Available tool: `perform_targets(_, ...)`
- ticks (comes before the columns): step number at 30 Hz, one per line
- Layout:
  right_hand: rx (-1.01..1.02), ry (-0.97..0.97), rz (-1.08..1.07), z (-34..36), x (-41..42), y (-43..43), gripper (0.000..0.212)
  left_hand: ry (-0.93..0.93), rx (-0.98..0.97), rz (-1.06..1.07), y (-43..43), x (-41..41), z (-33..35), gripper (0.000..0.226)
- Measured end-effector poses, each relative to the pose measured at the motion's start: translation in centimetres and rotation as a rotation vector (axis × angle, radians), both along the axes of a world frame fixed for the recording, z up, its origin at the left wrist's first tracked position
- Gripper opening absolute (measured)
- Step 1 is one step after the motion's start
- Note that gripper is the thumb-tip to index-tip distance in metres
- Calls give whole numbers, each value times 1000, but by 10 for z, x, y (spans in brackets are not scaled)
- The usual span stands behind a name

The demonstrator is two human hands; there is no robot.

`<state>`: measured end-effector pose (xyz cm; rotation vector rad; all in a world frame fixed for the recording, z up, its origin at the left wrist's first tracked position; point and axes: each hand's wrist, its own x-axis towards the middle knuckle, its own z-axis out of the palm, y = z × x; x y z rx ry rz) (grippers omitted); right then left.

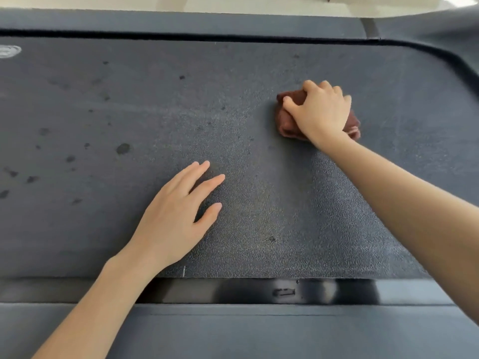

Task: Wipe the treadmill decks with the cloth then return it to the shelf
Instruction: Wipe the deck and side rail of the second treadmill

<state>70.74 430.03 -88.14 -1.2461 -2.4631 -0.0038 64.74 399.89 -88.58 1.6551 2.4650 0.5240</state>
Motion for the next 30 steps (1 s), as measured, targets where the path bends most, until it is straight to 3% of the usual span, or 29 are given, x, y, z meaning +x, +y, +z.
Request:
perform_targets(8,-20,-33,722,9,102,-166,38,42,-14,123,-9,-1,2,48)
perform_targets(10,-23,-25,812,8,111,-172,36,47,-17,127,-9,0,2,49)
perform_targets(13,-21,-28,795,7,88,-147,42,48,-22,126,-8,0,2,48)
perform_targets(17,26,55,523,5,23,-87,45,19,-19,127,-7,-1,3,47)
perform_targets(23,22,-15,215,-4,-54,-30,48,-5,-2,129,-7,-1,5,46)
perform_targets(26,33,-36,236,-1,-38,-50,48,0,-5,125,-7,-1,6,46)
perform_targets(30,1,-37,511,7,31,-118,44,24,-19,119,-6,-1,5,46)
